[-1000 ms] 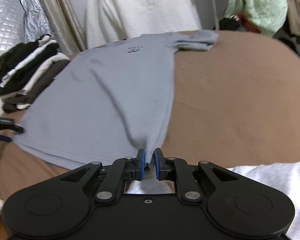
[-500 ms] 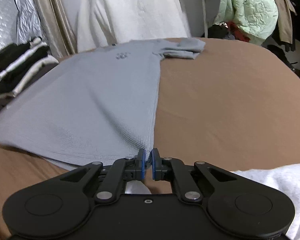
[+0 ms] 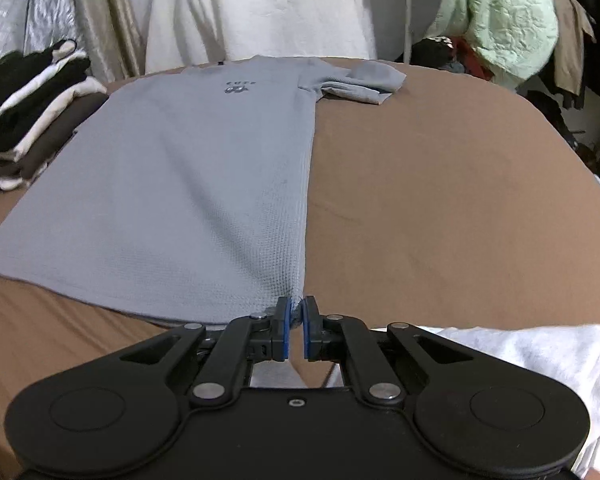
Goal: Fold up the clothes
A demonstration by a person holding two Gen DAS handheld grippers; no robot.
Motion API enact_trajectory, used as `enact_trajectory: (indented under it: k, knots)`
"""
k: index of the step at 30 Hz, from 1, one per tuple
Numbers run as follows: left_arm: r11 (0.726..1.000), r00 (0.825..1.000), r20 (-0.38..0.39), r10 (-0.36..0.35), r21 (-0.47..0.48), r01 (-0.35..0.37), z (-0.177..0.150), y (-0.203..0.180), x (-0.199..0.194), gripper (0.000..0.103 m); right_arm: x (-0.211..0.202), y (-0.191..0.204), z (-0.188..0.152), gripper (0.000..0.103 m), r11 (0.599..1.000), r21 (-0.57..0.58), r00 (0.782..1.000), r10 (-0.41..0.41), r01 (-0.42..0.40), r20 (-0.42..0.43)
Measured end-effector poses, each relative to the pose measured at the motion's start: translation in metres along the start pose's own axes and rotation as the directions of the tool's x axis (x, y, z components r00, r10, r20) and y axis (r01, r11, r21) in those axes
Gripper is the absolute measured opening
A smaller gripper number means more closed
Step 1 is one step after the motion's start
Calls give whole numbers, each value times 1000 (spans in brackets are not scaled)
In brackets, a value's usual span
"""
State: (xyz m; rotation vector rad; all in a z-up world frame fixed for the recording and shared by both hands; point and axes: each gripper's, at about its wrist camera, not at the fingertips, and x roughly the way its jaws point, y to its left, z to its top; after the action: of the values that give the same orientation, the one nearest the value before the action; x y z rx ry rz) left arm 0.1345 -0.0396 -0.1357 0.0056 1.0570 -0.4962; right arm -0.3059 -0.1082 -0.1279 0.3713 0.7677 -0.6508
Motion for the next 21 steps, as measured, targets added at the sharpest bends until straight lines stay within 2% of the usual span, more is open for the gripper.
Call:
enact_trajectory:
  k: [2, 4, 6, 8, 11, 15, 16, 17, 18, 21]
  knots:
    - [1000, 1000, -17, 0, -13, 0, 1, 1, 7, 42, -1, -6, -1, 9, 999, 28, 1000, 21, -21, 5]
    - [1000, 1000, -20, 7, -9, -7, 1, -1, 8, 43, -3, -14, -2, 19, 995, 82, 999, 47, -49, 22]
    - [1000, 1000, -17, 12, 2, -12, 1, -3, 8, 45, -3, -20, -2, 47, 985, 138, 994, 100, -106, 47]
    - [1000, 1000, -14, 19, 13, -18, 1, -5, 9, 46, 3, -20, -2, 56, 977, 155, 988, 139, -147, 61]
    - [999, 999, -12, 43, 33, -43, 1, -10, 10, 46, 20, -19, -4, 65, 966, 186, 984, 169, -178, 63]
    - [995, 998, 15, 57, 76, -58, 0, -18, 9, 48, 56, -30, -15, 67, 931, 315, 982, 190, -182, 3]
    - [996, 999, 27, 43, 81, -45, 0, -18, 7, 48, 62, -31, -17, 65, 923, 335, 979, 202, -190, -2]
    - [996, 999, 37, 28, 83, -31, 0, -19, 5, 48, 63, -30, -18, 41, 925, 322, 978, 207, -200, 12]
    - [997, 999, 45, 13, 82, -17, 1, -19, 4, 48, 62, -28, -18, 9, 929, 307, 977, 210, -208, 28]
    - [996, 998, 63, -5, 85, -1, 1, -20, 0, 48, 32, -18, -7, 8, 963, 215, 982, 140, -165, 127]
